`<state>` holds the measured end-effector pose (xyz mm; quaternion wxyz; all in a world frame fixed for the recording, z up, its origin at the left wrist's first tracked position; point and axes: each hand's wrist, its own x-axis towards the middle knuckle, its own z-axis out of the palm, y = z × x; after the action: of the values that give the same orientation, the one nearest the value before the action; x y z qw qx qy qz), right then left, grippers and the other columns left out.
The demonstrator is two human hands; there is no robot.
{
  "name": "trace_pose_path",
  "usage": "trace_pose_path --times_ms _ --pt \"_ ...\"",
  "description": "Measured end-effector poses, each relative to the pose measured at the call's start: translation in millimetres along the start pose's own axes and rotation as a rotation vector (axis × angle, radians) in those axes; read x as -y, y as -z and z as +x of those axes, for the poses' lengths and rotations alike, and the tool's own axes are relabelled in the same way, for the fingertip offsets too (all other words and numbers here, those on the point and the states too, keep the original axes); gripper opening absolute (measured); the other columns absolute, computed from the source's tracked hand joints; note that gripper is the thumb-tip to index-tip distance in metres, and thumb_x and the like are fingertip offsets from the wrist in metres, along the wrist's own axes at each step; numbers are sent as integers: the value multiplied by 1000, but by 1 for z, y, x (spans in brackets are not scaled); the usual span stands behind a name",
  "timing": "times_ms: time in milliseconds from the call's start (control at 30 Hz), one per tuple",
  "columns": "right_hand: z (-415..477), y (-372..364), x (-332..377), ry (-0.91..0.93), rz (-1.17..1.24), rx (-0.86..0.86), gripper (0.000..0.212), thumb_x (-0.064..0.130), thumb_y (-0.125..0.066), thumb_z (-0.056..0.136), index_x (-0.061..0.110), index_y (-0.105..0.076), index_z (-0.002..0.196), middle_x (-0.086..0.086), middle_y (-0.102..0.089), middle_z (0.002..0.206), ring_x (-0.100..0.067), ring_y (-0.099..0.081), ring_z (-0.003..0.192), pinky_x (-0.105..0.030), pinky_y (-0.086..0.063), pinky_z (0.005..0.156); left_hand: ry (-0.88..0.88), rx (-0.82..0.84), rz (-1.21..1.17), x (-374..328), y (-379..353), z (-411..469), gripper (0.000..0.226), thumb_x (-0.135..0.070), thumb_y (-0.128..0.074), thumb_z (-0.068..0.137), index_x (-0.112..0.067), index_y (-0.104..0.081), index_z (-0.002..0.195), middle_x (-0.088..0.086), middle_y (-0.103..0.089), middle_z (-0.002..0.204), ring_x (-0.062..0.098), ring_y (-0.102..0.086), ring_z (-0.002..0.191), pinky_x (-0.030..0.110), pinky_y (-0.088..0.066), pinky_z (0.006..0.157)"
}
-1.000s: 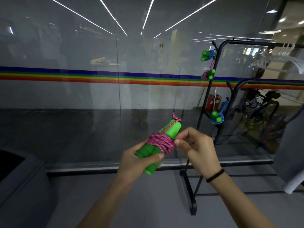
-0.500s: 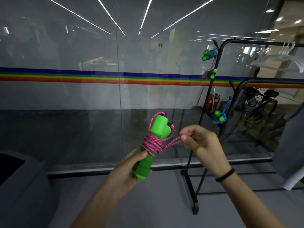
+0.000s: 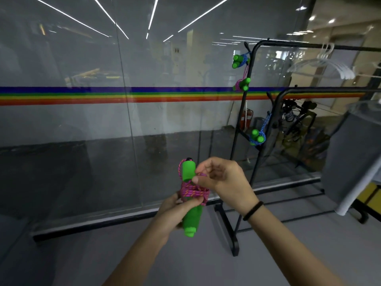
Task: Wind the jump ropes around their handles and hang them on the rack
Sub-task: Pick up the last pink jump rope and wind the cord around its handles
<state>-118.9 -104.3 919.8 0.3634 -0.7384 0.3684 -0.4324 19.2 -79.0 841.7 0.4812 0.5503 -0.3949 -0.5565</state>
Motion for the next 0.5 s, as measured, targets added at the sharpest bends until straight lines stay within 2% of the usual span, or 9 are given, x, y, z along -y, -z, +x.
trace_pose_path --times_ms 100,167,233,333,433,500 --pt "8 5 -6 2 -96 -57 12 9 -77 69 15 -68 73 -9 -71 74 -24 -66 69 -41 -57 71 -28 -24 -29 0 -3 15 49 -41 -72 54 -7 -68 89 11 -67 69 23 -61 59 26 -47 54" --pt "14 11 -13 8 -124 -104 14 10 -77 70 19 -66 68 -12 -71 72 -28 -67 69 -43 -57 69 -25 -30 -34 3 -5 27 41 -39 -69 64 -2 -67 81 11 -63 56 23 -57 47 23 -44 45" --pt "19 16 -22 -2 -138 -130 20 9 -77 70 24 -64 64 -12 -71 71 -28 -67 68 -42 -57 67 -15 -56 -41 6 -8 43 30 -30 -66 79 0 -65 82 7 -60 47 20 -57 42 21 -44 43" --pt "31 20 -35 -16 -154 -146 19 7 -76 70 23 -66 65 -8 -72 71 -23 -67 68 -34 -57 67 14 -7 -68 4 -20 67 24 -23 -58 87 -2 -63 75 2 -57 39 16 -58 41 24 -47 51" --pt "55 32 -46 0 -163 -155 13 10 -76 71 21 -68 68 -4 -71 70 -21 -67 68 -26 -53 63 1 111 -90 -6 -34 90 34 -26 -62 81 -10 -64 51 1 -52 34 14 -56 39 33 -49 71" --pt "77 48 -57 14 -185 -160 18 13 -76 70 26 -65 66 -6 -71 70 -20 -66 67 -25 -52 63 6 126 -55 -11 -43 112 24 -28 -63 81 -11 -65 63 -1 -59 39 16 -61 50 37 -50 77"
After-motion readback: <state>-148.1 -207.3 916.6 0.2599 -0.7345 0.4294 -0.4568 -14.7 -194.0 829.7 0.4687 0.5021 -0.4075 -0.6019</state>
